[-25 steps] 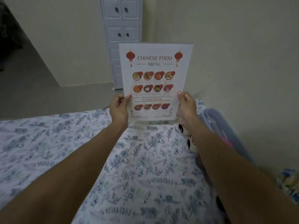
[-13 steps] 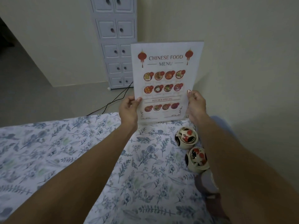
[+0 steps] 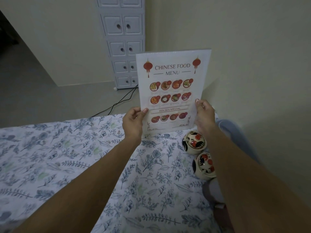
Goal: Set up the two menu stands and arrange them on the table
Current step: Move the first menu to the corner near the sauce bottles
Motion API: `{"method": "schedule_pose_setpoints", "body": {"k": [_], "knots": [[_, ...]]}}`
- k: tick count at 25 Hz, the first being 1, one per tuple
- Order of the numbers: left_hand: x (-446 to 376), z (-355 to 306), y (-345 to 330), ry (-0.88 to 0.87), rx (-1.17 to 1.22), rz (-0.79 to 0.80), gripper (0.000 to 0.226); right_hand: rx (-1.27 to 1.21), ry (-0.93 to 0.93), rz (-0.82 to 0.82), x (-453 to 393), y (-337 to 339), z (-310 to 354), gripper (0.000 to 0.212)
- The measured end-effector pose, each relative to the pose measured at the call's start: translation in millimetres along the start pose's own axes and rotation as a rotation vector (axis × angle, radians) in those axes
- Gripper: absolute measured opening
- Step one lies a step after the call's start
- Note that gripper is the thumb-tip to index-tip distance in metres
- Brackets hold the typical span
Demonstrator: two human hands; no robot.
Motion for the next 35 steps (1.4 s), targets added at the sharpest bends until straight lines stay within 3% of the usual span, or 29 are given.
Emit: {"method": "schedule_pose_setpoints", "body": {"k": [11, 16, 19, 26, 30, 35], "knots": [[8.4, 0.5, 0.6, -0.016, -0.063, -0.002, 0.003, -0.014, -0.033, -0.008, 6.0, 0.7, -1.6, 0.019], [7.0, 0.6, 1.9, -0.041, -0.129, -0.018, 0.01, 0.044, -0.026, -0.025, 9.0, 0.8, 0.2, 0.018], [10.1, -5.0, 0.9, -0.14, -0.381, 0.005, 0.006, 0.231, -0.006, -0.054, 13.8, 1.9, 2.8, 0.028], [18.2, -19.3, -8.4, -0.254, -1.001, 0.136, 0.046, 0.857, -0.033, -0.072, 35.7, 0.7, 15.9, 0.054], [32.8, -18.2, -8.6, -0.023, -1.391, 0.173, 0.066, 1.174, -0.067, 0.078, 59.6, -4.6, 19.4, 0.068], [64.6, -22.7, -4.4, 0.237, -1.566, 0.364, 0.081, 1.427, -0.064, 0.206, 103.4, -18.4, 25.5, 0.073]]}}
Point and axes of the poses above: each hand's wrist, its own x-axis away from the middle knuckle, its own y-axis out of the back of the hand, z = x × y, the point moved 6 cm from there along -x, towards the middle knuckle, and after that the axes turned 11 degrees about z, right-handed, at the moved point
